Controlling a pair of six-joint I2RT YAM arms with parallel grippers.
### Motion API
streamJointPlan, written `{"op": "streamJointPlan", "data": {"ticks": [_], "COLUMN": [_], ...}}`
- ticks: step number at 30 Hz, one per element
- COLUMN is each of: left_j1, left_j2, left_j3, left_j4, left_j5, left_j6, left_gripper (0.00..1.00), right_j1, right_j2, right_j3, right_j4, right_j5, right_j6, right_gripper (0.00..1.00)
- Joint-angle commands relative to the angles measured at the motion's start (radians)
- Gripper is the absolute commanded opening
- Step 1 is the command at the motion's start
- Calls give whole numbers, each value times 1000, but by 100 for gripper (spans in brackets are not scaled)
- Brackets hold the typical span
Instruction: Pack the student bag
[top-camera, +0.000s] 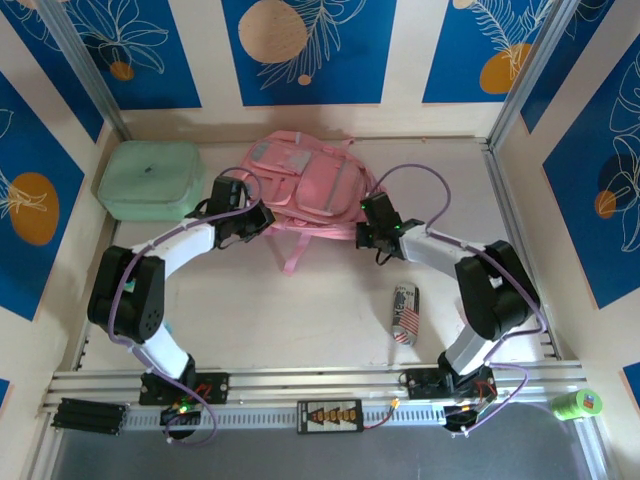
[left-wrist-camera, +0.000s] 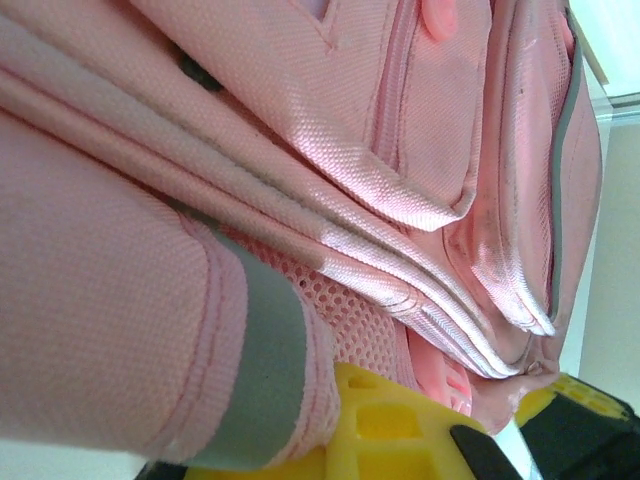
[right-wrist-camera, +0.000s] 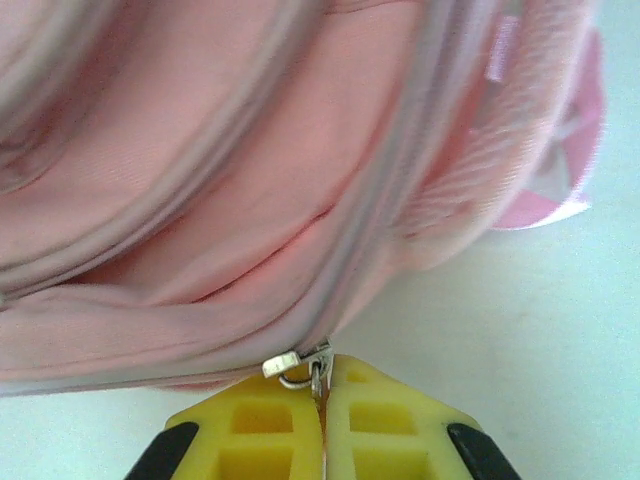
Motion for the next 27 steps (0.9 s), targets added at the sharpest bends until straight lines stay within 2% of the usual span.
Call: {"op": "streamJointPlan", "data": {"ticks": [1,6,8,9,12,15,22,27], "left_j1": [22,22,24,24,29,35,68,68], "left_j2": [31,133,175,195,224,197,22,-76], "left_j3": [55,160,213,241,302,316,139,-10], "left_j4": [24,-10,-36,-48,-90,-151,-135,-62], "left_j5": [-5,3,-12,-19,-46,-107,-213,-221], "left_j6": [34,74,103,120,171,216,173,92], "left_gripper": [0,0,5,11,36,50,71,78], "right_j1": [-33,-22,-10,-4,12,34,96,151], "right_j2": [-42,-63,-64,-62,-49,-19,112,208], "right_j3": [-29,-22,-24,-24,-17,8,144,274], "right_j4": [-76,-98,-91,-84,-48,-2,70,55], "right_j5": [5,-220,-326,-386,-514,-585,-674,-709], "right_j6": [14,-22,-26,-26,-5,37,126,134], "right_gripper": [1,0,0,0,0,0,0,0]}}
